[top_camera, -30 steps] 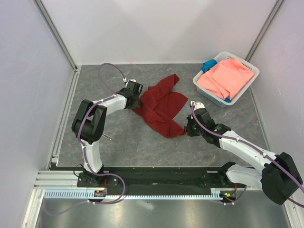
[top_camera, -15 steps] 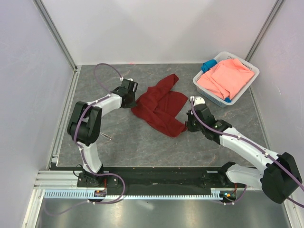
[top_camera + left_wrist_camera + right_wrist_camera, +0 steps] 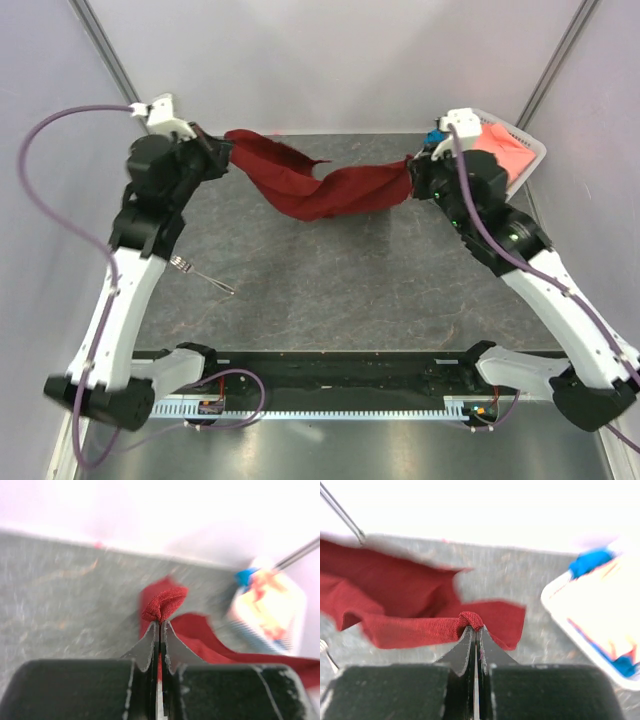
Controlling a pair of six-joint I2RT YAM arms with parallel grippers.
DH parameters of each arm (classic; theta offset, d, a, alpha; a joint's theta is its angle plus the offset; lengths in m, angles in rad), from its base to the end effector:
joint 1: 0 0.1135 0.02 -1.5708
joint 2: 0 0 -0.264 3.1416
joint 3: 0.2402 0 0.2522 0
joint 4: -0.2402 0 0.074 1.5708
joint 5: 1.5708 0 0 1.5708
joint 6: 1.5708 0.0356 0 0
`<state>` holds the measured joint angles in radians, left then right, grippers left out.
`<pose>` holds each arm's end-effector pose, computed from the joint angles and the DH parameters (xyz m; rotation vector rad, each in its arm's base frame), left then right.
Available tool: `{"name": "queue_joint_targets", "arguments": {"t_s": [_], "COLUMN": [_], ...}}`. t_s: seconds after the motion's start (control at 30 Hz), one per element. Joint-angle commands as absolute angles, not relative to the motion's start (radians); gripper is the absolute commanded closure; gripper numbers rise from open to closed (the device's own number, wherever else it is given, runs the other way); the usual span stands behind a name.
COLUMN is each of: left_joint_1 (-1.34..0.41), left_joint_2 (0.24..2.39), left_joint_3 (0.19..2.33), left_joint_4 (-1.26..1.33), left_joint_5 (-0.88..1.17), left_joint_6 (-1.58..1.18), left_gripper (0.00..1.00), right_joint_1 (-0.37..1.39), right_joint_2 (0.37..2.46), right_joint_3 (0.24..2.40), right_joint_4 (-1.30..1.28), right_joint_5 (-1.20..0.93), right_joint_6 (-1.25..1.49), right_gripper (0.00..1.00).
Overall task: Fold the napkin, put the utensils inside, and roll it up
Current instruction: Flatten the napkin out
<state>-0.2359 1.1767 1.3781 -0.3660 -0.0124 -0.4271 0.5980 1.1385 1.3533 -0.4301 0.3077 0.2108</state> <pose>0.2478 -0.0591 0.4471 -0.1771 1.7502 -0.4750 0.2056 0.1270 0.4410 -0.1239 1.7819 0.3087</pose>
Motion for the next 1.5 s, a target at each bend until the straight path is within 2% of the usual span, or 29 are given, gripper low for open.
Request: {"name": "queue_joint_targets", "arguments": {"t_s": [0.0,0.17,0.37,0.73,0.97,1.17,1.33,1.47], "left_joint_1": [-0.233,-0.233,-0.233,-0.216,-0.173,-0.173,-0.173,-0.173], "left_joint_2": [1.016,0.904,0.877,1.156,1.200,1.086,0.902,0.828], "left_joint_3": [1.443,1.616,1.732,1.652,1.643,1.588,1.566,1.630], "left_joint_4": [-0.484,-0.597,-0.637,-0.607,-0.592,-0.581,-0.615,-0.681], "left_joint_5": [0.017,0.008,0.015,-0.077,-0.104,-0.120,-0.092,-0.077], "left_joint_6": [-0.468,-0.450,-0.431,-0.361,-0.341,-0.327,-0.342,-0.338], "left_gripper": [0.98,0.98,0.98,0.98,0.98,0.98,0.98,0.98], "right_joint_1": [0.595,0.595,0.594,0.589,0.578,0.577,0.581,0.583], "right_joint_2": [1.033,0.948,0.957,1.320,1.470,1.382,1.192,1.062], "right_joint_3": [1.494,1.639,1.697,1.687,1.758,1.694,1.586,1.575], "right_joint_4": [-0.488,-0.534,-0.485,-0.299,-0.270,-0.252,-0.258,-0.287], "right_joint_5": [0.331,0.316,0.296,0.459,0.439,0.370,0.316,0.310], "right_joint_6": [0.127,0.110,0.107,0.011,0.009,0.017,0.028,0.034], "right_gripper": [1.00,1.00,1.00,1.00,1.00,1.00,1.00,1.00]}}
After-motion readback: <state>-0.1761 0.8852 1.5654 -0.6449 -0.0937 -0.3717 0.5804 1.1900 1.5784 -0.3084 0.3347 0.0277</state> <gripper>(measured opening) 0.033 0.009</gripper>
